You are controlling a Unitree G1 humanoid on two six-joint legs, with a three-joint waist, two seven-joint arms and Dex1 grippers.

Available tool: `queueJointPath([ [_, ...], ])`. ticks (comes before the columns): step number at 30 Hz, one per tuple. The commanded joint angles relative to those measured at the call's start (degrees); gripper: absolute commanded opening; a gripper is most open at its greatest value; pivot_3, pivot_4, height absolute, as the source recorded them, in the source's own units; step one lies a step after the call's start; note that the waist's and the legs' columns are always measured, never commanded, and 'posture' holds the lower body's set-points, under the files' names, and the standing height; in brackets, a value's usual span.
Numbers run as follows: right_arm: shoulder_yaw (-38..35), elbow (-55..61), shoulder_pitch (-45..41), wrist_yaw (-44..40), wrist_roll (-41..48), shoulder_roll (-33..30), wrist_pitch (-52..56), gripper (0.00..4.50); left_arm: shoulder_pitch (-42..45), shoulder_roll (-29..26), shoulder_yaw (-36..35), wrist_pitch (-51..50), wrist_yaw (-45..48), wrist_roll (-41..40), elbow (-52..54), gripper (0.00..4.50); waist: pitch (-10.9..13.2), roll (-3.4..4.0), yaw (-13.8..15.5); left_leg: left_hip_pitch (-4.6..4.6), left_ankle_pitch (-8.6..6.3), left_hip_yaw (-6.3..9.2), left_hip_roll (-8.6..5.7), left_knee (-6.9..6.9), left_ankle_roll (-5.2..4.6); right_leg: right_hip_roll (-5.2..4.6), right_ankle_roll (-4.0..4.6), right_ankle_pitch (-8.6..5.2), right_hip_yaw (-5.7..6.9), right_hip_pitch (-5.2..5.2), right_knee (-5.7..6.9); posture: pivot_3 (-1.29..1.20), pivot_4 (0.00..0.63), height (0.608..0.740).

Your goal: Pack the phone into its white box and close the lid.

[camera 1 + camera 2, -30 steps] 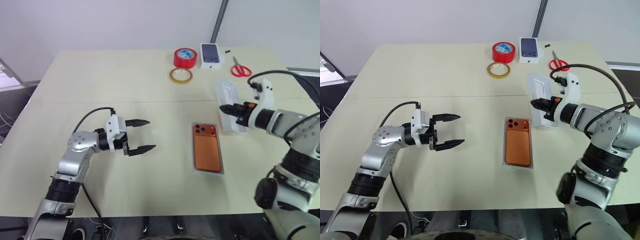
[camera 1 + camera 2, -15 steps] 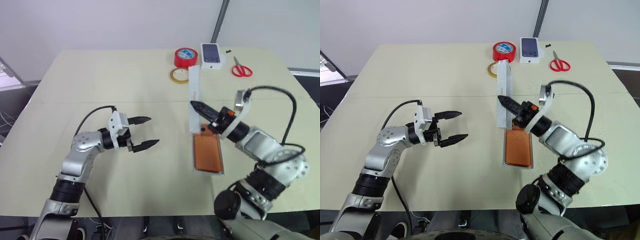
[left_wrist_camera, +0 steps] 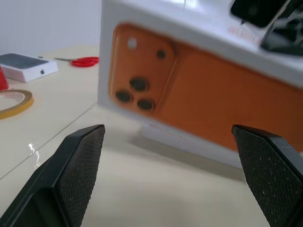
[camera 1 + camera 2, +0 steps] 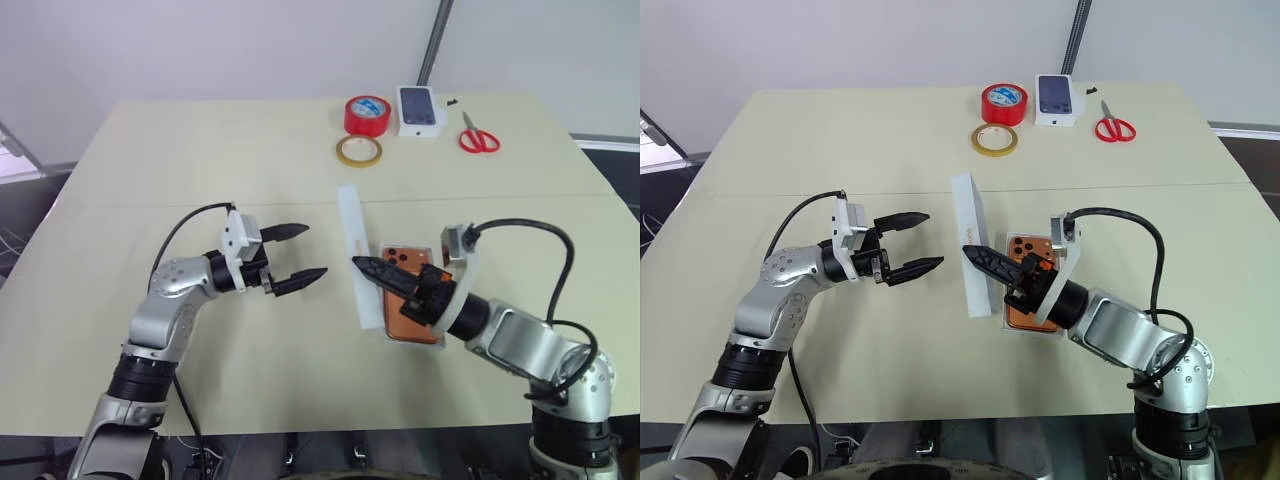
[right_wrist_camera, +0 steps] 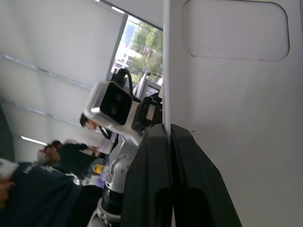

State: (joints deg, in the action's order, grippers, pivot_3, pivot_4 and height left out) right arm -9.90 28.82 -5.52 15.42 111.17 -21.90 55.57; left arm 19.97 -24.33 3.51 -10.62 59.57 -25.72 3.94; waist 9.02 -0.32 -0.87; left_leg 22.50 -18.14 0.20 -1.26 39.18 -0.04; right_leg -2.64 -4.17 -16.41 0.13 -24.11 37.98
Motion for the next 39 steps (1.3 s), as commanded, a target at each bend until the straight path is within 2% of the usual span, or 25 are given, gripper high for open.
queueJointPath([
  [1,2.13,2.21,2.99,1.2,1.83,-1.11,-4.53,0.05,-0.94,-0.42,-0.36,-0.87,0.49,-1.65,2.93,4.5,0.0,-0.01,0.15,0.0,0.0,0.02,0.0,0.0,0.0,0.0,0.0,0.0,0.0,0.01,-0.01,0.0,0.15,0.74],
  [4,3.43,2.45,3.53,1.06,1.83,-2.05,-6.24,0.0,-1.87,-0.76,0.8,-1.01,1.77,-1.49,3.27,3.74,0.0,-0.02,0.12,0.0,0.0,0.01,0.0,0.01,0.0,-0.03,0.0,0.0,0.0,0.03,-0.05,0.0,0.15,0.74],
  [10,4.29,0.68,5.11,0.2,1.83,-4.67,-6.63,0.0,-2.86,0.55,3.49,1.66,1.7,1.38,2.3,0.69,0.0,-0.02,0.15,-0.02,0.0,0.02,0.01,0.0,0.0,-0.02,0.01,0.0,0.0,0.05,-0.07,0.0,0.15,0.74],
  [11,4.5,0.32,5.22,-0.15,1.83,-5.25,-6.39,0.0,-3.01,1.25,4.58,2.76,1.44,2.49,1.73,0.07,0.0,-0.02,0.16,-0.02,0.0,0.02,0.0,0.0,0.0,-0.03,0.01,0.0,0.0,0.06,-0.09,0.0,0.15,0.74],
  [14,4.93,-1.53,5.37,0.04,1.83,-6.46,-5.99,0.0,-3.28,3.56,7.22,5.56,-0.31,5.92,-0.52,0.03,0.0,-0.02,0.28,-0.03,0.0,0.02,0.0,0.0,0.0,-0.03,0.01,0.0,0.0,0.11,-0.13,0.0,0.15,0.74],
  [25,4.88,-4.89,4.17,0.3,1.76,-9.73,-8.43,0.0,-1.02,10.65,11.49,7.56,-1.56,8.74,-7.14,0.03,0.0,-0.02,0.28,-0.06,0.0,0.03,0.0,0.0,-0.01,-0.03,0.01,0.0,0.01,0.16,-0.14,0.0,0.15,0.74],
  [28,3.69,-4.96,4.71,0.01,1.69,-9.51,-9.67,0.88,0.56,12.42,11.82,7.85,-1.65,9.2,-9.31,0.0,0.0,-0.03,0.43,-0.07,-0.01,0.03,0.0,0.01,-0.02,-0.03,0.0,0.0,0.01,0.2,-0.17,0.0,0.15,0.74],
  [33,2.19,-4.78,4.66,-0.73,1.04,-10.83,-10.75,3.48,4.31,17.1,10.7,5.8,-2.66,7.65,-15.67,0.0,0.0,-0.04,0.41,-0.07,-0.02,0.03,-0.01,0.02,-0.04,-0.02,-0.01,0.0,0.02,0.26,-0.24,0.0,0.15,0.74],
  [35,1.01,-3.88,4.59,-4.08,-1.79,-13.4,-9.25,4.47,6.02,18.79,11.2,6.8,-2.43,8.43,-18.45,0.0,0.01,-0.05,0.4,-0.07,-0.02,0.03,-0.01,0.03,-0.04,-0.01,-0.01,0.0,0.03,0.26,-0.24,0.0,0.15,0.74],
  [38,-1.21,-3.22,4.09,-10.95,-12.47,-20.52,-6.81,4.47,7.72,20.56,11.97,8.75,-1.87,9.65,-21.32,0.0,0.02,-0.07,0.49,-0.07,-0.03,0.01,-0.04,0.05,-0.06,0.0,-0.01,0.0,0.03,0.28,-0.25,0.0,0.15,0.74],
  [39,-2.05,-3.42,4.61,-16.53,-18.68,-25.03,-6.48,4.47,8.3,21.13,11.99,9.08,-1.8,9.81,-22.17,0.0,0.06,-0.13,0.54,-0.07,-0.03,0.02,-0.04,0.05,-0.06,0.01,-0.02,0.0,0.04,0.31,-0.28,0.0,0.15,0.74],
])
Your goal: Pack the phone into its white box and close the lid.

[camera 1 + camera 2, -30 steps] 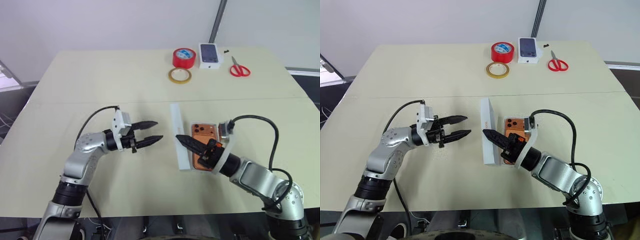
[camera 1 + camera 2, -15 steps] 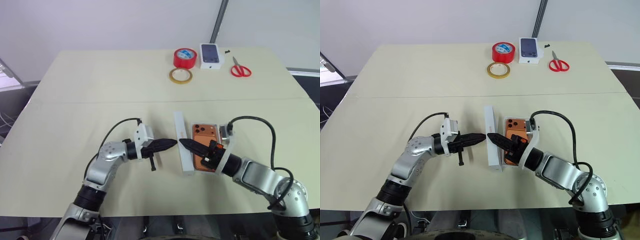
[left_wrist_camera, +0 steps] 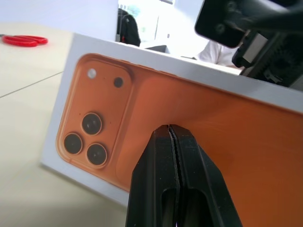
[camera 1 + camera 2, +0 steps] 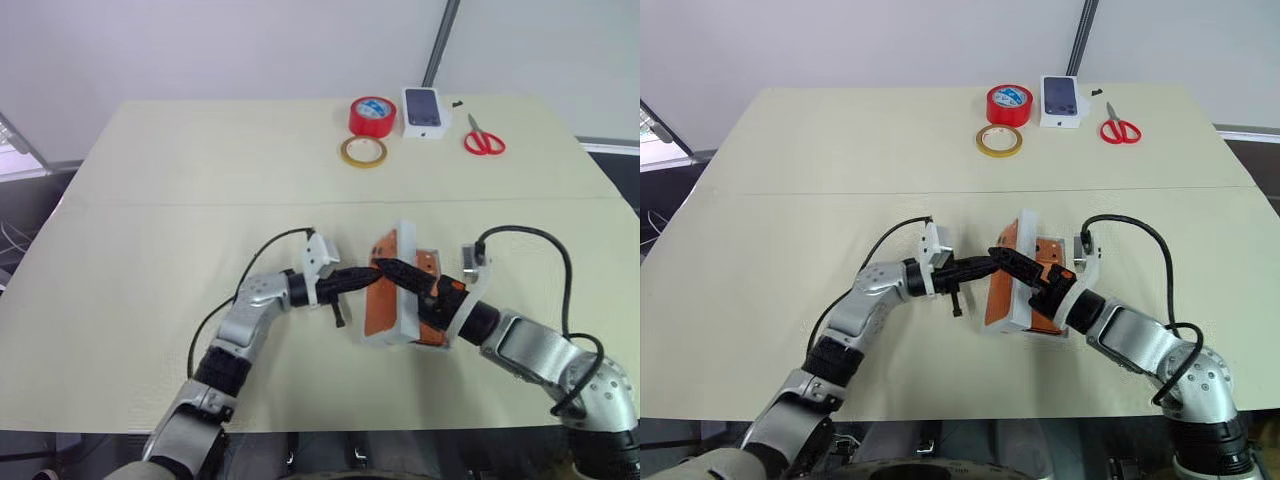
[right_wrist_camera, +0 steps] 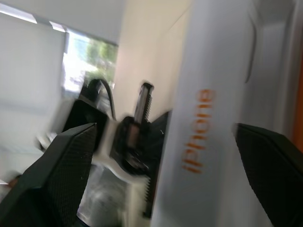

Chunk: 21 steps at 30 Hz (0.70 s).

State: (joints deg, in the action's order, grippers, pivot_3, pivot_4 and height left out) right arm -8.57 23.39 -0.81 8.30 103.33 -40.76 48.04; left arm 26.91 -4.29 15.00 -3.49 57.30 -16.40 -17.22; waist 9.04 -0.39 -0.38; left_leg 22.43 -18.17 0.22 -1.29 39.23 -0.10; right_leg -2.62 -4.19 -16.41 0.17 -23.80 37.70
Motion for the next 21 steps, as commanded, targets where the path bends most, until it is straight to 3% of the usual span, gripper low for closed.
queueJointPath([
  [1,-3.95,1.68,0.77,-15.62,-16.9,-11.28,1.44,4.47,1.93,1.76,0.54,2.24,0.59,0.55,-1.9,0.0,0.03,-0.02,0.15,-0.02,-0.01,0.03,0.01,0.01,-0.01,0.03,0.0,0.0,0.02,0.04,-0.02,0.0,0.15,0.74],
  [3,-3.9,1.13,3.39,-26.56,-30.7,-20.31,-1.65,4.47,2.83,2.96,0.74,2.97,0.85,1.0,-3.69,0.0,0.04,-0.03,0.65,-0.03,-0.02,0.02,0.0,0.0,-0.03,0.05,0.0,0.0,0.03,0.04,-0.06,0.0,0.15,0.74],
  [6,-3.49,0.17,8.08,-36.49,-45.46,-26.7,-8.85,4.47,4.07,4.8,0.69,3.9,1.28,1.23,-6.53,0.0,0.07,-0.09,1.17,-0.06,-0.03,0.05,0.05,-0.01,-0.05,0.14,0.0,0.0,0.04,0.11,-0.16,0.0,0.15,0.74],
  [8,-3.96,-0.76,9.34,-40.74,-51.24,-27.34,-12.25,4.47,5.01,6.1,0.64,4.76,1.35,1.49,-8.62,0.0,0.11,-0.15,1.2,-0.07,-0.04,0.05,0.04,-0.01,-0.06,0.14,0.0,0.0,0.04,0.13,-0.18,0.0,0.15,0.74],
  [12,-7.19,-4.31,5.01,-41.91,-52.68,-22.33,-12.89,4.47,6.71,7.71,0.35,6.31,1.71,2.32,-11.81,0.0,0.13,-0.19,1.08,-0.08,-0.04,0.03,0.04,0.04,-0.06,0.12,-0.06,0.03,0.03,0.16,-0.21,0.0,0.15,0.74],
  [15,-6.83,-4.66,2.68,-42.74,-55.33,-19.59,-13.81,3.59,7.07,7.16,-0.14,6.4,2.11,2.5,-11.1,0.0,0.13,-0.19,1.08,-0.1,-0.04,0.04,0.04,0.03,-0.06,0.11,-0.07,0.04,0.03,0.16,-0.2,0.0,0.15,0.74],
  [18,-6.28,-4.1,1.04,-43.0,-59.08,-16.66,-15.78,2.11,6.68,5.17,-0.8,4.31,2.3,1.92,-7.78,0.0,0.12,-0.18,1.14,-0.1,-0.04,0.05,0.05,0.01,-0.06,0.1,-0.07,0.04,0.02,0.16,-0.2,0.0,0.15,0.74],
  [21,-4.82,-3.29,0.8,-43.8,-63.4,-14.34,-18.05,0.5,5.31,-0.22,-1.02,-2.27,3.9,0.82,-1.52,0.0,0.12,-0.17,1.09,-0.1,-0.03,0.05,0.04,0.01,-0.05,0.08,-0.07,0.04,0.02,0.15,-0.2,0.0,0.15,0.74],
])
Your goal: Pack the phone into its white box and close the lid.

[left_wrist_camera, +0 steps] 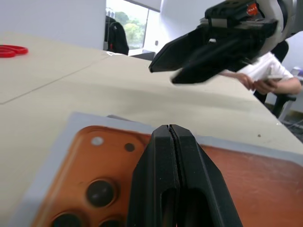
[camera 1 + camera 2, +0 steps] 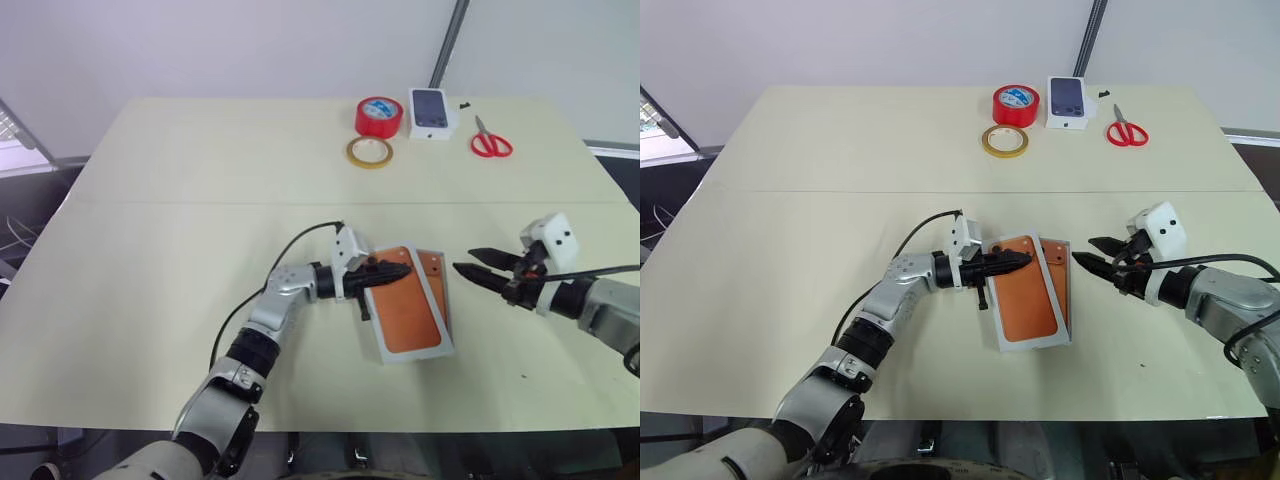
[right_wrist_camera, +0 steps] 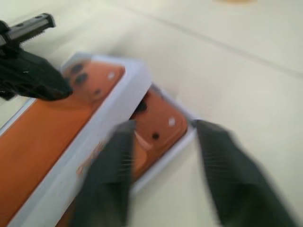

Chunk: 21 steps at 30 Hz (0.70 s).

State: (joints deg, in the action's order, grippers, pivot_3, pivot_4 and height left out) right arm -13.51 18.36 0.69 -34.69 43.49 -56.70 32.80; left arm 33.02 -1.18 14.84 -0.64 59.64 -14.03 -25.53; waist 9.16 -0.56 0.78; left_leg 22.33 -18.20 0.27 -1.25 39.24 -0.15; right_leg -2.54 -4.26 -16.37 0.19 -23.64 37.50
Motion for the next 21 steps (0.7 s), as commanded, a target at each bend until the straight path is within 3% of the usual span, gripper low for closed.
queueJointPath([
  [1,0.63,2.11,-0.64,-1.0,-4.72,2.36,-3.43,0.02,-1.48,-5.78,-0.68,-8.13,2.67,-2.0,8.98,0.0,-0.01,0.02,-0.11,0.0,0.0,0.0,0.0,0.0,0.0,0.0,0.0,0.0,0.0,0.0,0.0,0.0,0.15,0.74],
  [5,4.66,4.19,3.02,-4.77,-11.43,2.21,-6.52,0.02,-5.57,-14.07,0.81,-10.1,6.25,-0.54,14.28,0.0,-0.06,0.1,-0.1,-0.02,0.01,0.01,0.01,-0.01,0.01,-0.02,0.01,0.0,-0.01,0.0,0.02,0.0,0.15,0.74],
  [7,6.67,4.84,5.19,-6.4,-15.31,1.75,-8.55,0.02,-6.82,-15.47,1.13,-8.71,6.24,0.3,14.23,0.0,-0.06,0.1,0.02,-0.03,0.01,0.02,0.01,-0.02,0.02,-0.04,0.01,0.0,0.0,0.01,0.0,0.0,0.15,0.74],
  [12,6.64,4.34,5.2,-7.17,-17.65,3.82,-9.05,0.02,-6.48,-13.71,1.84,-7.14,5.41,1.46,11.55,0.0,-0.05,0.09,0.16,-0.01,-0.01,0.02,-0.09,0.08,-0.01,-0.2,0.01,0.0,0.0,0.12,-0.12,0.0,0.15,0.74],
  [21,6.28,2.5,2.88,-7.6,-22.22,4.68,-9.81,0.02,-1.52,-5.05,3.24,-3.46,2.08,3.59,3.8,0.0,-0.05,0.09,-0.03,-0.05,-0.01,0.02,-0.09,0.06,-0.01,-0.14,-0.01,0.01,0.01,0.11,-0.06,0.0,0.15,0.74],
])
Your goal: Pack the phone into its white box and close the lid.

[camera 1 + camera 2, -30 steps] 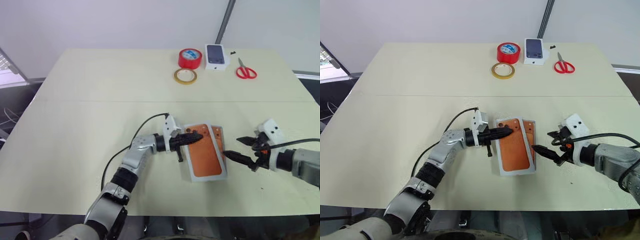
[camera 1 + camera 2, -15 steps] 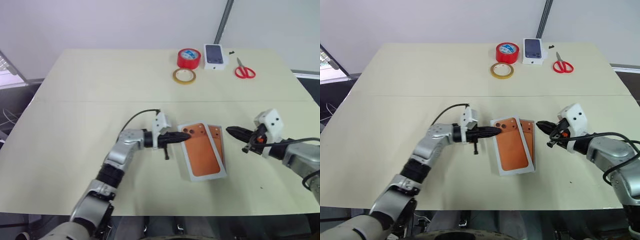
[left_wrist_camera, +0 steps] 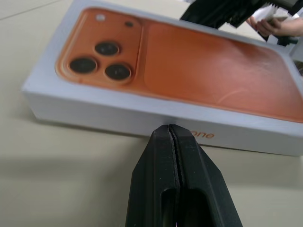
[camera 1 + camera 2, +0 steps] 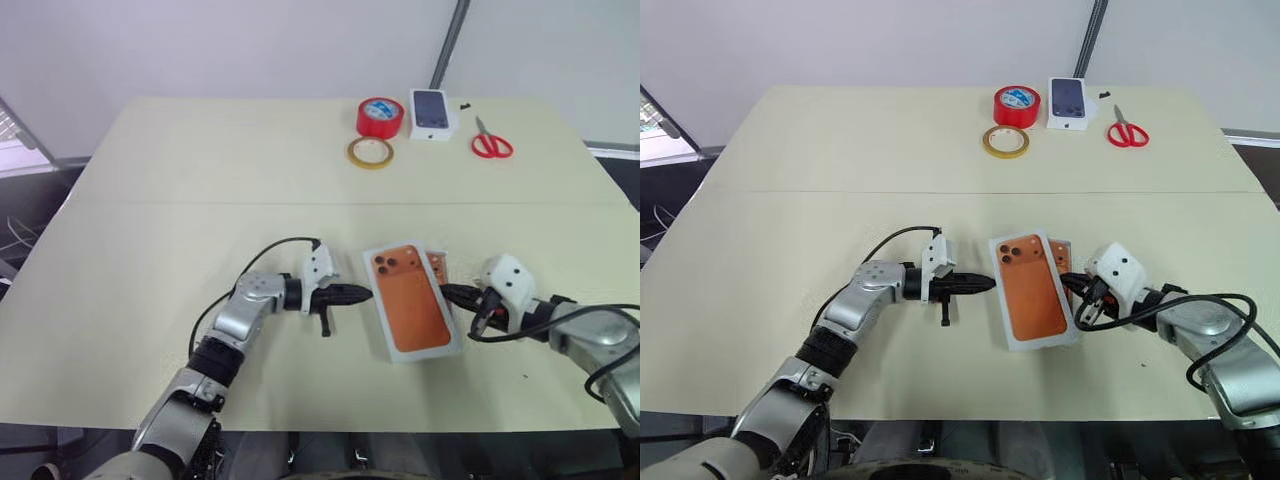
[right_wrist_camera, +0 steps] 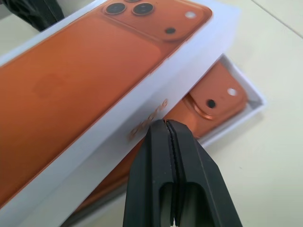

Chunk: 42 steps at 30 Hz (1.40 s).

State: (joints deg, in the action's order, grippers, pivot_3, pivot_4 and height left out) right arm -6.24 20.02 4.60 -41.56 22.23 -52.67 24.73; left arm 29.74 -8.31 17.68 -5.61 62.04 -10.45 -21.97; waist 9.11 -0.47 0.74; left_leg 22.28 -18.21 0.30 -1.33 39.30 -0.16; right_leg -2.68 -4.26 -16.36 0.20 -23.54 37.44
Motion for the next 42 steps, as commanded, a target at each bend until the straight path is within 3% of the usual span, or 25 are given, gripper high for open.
queueJointPath([
  [1,-1.26,0.69,-0.97,-0.77,-1.4,0.56,-1.75,0.02,2.08,2.5,0.21,1.47,-0.37,-0.3,0.01,0.0,0.0,0.0,0.01,0.0,0.0,0.0,0.0,0.0,0.0,0.0,0.0,0.0,0.0,0.0,0.0,0.0,0.15,0.74],
  [18,-3.11,-1.08,0.78,-0.41,-7.21,3.08,-3.31,0.02,7.66,7.26,-0.04,6.35,-2.57,2.54,-9.91,0.0,0.0,-0.01,0.03,-0.01,0.0,-0.01,-0.02,0.0,0.0,0.03,-0.02,0.01,0.0,0.01,0.03,0.0,0.15,0.74],
  [27,-4.27,1.79,4.4,-3.38,-7.35,2.47,-4.58,0.02,5.24,6.74,-0.55,4.5,-1.53,1.49,-6.05,0.0,0.0,0.0,0.01,-0.02,0.0,-0.01,-0.02,0.0,0.0,0.03,-0.02,0.01,0.0,0.02,0.03,0.0,0.15,0.74],
  [42,-3.48,1.04,3.21,-4.98,-8.15,3.52,-4.96,0.02,3.15,4.38,-0.86,3.03,-2.09,2.0,-2.99,0.0,-0.01,0.02,-0.01,-0.05,0.01,-0.01,-0.02,0.01,0.02,0.03,-0.02,0.01,0.0,0.02,0.08,0.0,0.15,0.74],
])
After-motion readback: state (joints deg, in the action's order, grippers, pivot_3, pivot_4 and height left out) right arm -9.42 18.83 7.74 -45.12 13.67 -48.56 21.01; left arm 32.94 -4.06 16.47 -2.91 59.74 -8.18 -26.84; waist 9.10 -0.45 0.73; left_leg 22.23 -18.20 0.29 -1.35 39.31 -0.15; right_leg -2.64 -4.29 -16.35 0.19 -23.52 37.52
